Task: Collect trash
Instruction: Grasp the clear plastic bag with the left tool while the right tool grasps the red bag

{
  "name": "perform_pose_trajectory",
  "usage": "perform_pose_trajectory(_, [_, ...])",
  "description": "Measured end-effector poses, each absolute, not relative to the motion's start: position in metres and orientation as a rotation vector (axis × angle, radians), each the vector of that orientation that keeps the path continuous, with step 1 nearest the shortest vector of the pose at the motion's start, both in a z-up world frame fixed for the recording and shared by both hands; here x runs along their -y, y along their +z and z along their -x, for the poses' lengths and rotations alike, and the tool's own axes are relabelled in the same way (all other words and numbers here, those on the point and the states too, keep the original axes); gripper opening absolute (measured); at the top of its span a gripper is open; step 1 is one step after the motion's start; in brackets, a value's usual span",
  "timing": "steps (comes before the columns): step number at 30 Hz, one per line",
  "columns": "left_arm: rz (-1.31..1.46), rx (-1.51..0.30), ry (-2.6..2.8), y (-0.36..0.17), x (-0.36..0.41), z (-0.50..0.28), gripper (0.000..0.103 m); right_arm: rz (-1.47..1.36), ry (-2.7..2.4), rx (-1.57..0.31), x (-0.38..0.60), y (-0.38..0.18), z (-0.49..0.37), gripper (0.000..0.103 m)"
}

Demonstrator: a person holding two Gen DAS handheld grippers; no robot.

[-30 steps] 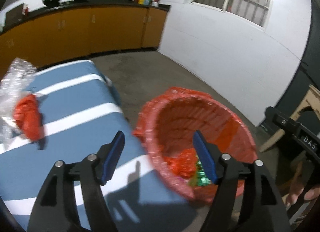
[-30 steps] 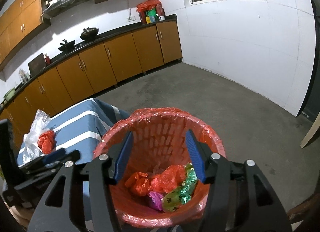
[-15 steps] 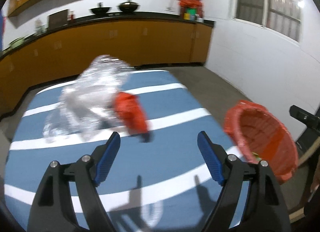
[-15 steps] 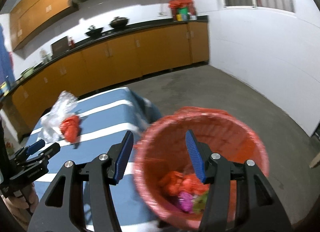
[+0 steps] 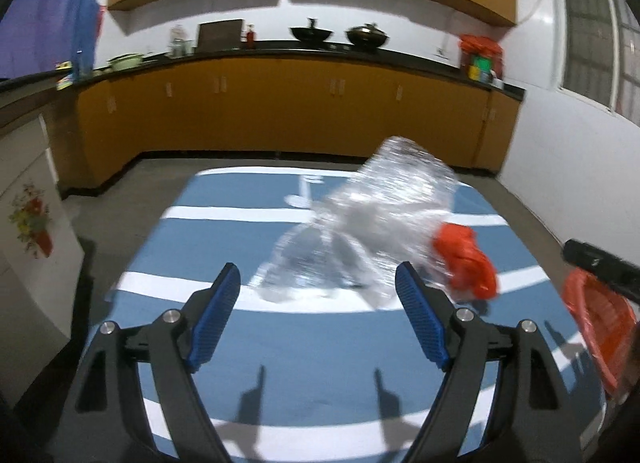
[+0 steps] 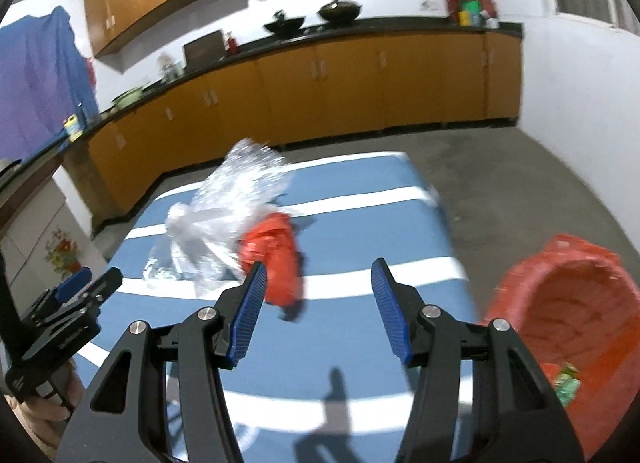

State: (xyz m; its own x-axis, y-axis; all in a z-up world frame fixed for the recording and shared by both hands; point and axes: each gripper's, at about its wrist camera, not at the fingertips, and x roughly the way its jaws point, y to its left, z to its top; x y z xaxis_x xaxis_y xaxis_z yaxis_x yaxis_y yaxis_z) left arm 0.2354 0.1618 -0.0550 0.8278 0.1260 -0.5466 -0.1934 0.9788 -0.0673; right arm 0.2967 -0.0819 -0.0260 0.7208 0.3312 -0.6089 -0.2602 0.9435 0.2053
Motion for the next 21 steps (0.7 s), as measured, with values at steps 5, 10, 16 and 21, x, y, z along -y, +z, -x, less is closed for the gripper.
perform_pose_trajectory(5, [0.133, -0.569, 0.220, -0.056, -0.190, -0.238, 0.078, -0.080, 0.350, -0.728, 0.041, -0.038, -0.330, 0.055])
perform_pose_trajectory(10, [0.142, -0.566, 0.234, -0.055, -0.202, -0.245, 0.078, -0.029, 0.344, -0.755, 0.018, -0.053, -0.348, 0.058])
perform_pose_trajectory(16, [0.162, -0.563, 0.197, -0.055, -0.204, -0.263, 0.078, -0.021, 0.338, -0.844, 0.022, -0.077, -0.357, 0.057])
perform_pose_trajectory(21, [0.176, -0.577, 0.135, -0.058, -0.189, -0.290, 0.078, -0.018, 0.347, -0.868, 0.034, -0.083, -0.349, 0.034])
